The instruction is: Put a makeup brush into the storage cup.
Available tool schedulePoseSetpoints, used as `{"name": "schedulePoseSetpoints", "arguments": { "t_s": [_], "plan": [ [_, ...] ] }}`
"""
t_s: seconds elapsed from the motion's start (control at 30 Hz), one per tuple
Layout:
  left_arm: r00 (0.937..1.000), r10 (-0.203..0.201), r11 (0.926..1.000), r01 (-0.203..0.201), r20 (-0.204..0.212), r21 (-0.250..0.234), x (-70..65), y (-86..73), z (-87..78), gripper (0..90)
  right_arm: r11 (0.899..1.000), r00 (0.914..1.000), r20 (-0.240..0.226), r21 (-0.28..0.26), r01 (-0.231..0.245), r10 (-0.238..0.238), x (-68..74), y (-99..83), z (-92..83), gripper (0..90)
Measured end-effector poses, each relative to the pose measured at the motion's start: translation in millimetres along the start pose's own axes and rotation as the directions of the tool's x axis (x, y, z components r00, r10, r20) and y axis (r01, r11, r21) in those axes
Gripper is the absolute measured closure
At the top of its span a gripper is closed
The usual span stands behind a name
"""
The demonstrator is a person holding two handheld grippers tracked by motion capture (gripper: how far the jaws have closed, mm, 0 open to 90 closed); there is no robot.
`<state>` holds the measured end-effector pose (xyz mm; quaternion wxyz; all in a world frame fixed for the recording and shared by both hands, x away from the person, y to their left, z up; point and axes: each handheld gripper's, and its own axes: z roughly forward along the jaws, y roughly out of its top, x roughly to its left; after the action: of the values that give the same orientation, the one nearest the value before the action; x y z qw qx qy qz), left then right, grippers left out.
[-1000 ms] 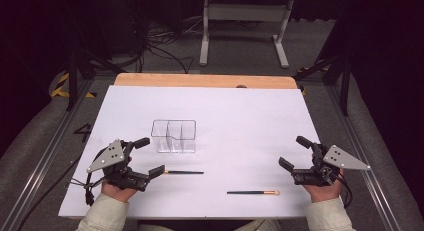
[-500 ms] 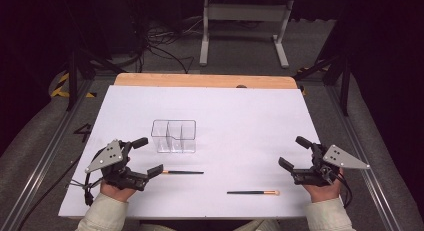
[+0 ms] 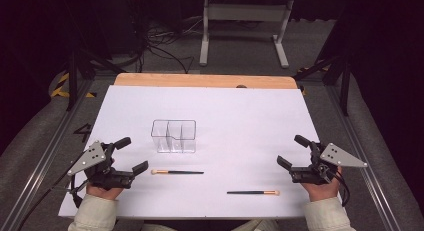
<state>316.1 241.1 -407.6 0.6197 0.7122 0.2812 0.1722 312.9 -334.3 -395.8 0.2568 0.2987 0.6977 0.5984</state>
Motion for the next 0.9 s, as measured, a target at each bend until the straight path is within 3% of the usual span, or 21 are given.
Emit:
{"name": "schedulePoseSetpoints", "arguments": {
  "t_s": [0.4, 0.9],
  "plan": [
    [0.9981, -0.003, 0.9999, 0.004, -0.061, 0.01, 24.3, -12.2, -17.0, 1.0, 1.0, 0.9995, 0.004, 0.002, 0.031, -0.031, -4.0, 0.2, 8.5, 4.0],
    [0.9989, 0.0, 1.0, 0.0, -0.048, -0.001, 23.4, -13.8, -16.5, 0.9, 0.999, 0.9993, -0.003, 0.015, 0.038, -0.038, -1.7, -2.2, 12.0, 4.4]
  ]
}}
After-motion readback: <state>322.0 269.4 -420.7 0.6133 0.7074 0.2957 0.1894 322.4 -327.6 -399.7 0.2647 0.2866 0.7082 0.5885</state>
